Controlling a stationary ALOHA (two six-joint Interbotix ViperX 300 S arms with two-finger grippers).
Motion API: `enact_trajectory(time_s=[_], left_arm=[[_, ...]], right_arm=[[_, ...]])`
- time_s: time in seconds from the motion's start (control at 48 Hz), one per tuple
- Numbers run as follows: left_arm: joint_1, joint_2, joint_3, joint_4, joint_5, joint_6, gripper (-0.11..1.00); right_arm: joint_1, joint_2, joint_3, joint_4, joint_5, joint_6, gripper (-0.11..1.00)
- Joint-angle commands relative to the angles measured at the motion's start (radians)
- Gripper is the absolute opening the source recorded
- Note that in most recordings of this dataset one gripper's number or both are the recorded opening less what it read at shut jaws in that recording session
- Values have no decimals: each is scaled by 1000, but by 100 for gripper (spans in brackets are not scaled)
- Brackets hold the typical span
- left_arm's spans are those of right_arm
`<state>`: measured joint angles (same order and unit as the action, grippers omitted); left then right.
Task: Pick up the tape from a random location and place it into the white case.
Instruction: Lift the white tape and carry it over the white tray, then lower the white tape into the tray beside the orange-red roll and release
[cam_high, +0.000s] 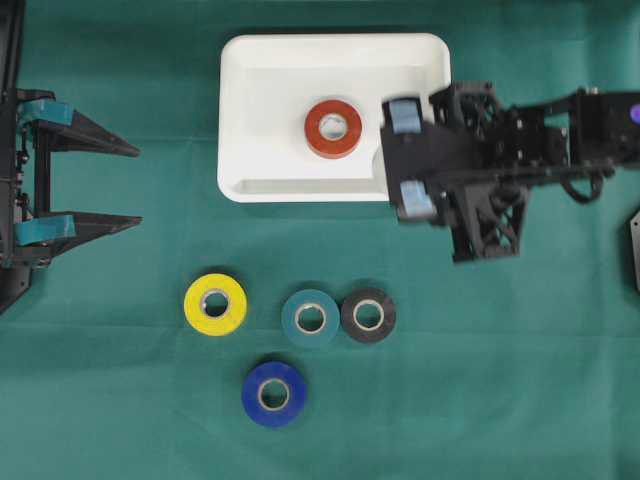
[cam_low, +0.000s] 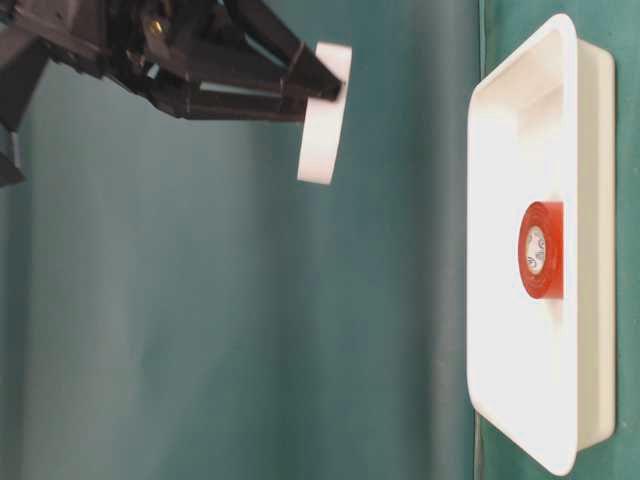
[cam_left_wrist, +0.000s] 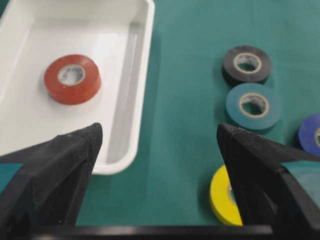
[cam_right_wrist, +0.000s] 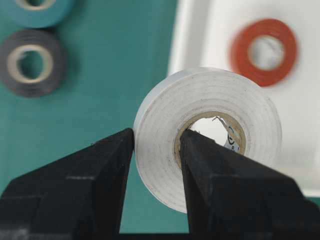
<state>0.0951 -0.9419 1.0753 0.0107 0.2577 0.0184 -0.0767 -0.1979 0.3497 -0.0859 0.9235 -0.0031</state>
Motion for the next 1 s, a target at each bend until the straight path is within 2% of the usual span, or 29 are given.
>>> enact_trajectory(time_s=[0.0,0.229,0.626,0.98], left_arm=[[-2,6,-12,-2,-11,-2,94],[-2,6,-11,-2,-11,-2,94],[-2,6,-11,0,-11,-2,94],[-2,6,-11,0,-11,-2,94]], right_arm=[[-35,-3,-32,-6,-17,-2,33],[-124,3,-32,-6,-20,-5,33],[-232,8,-38,-6,-61,-5,33],[-272,26,-54,-8,-64,-5,33]])
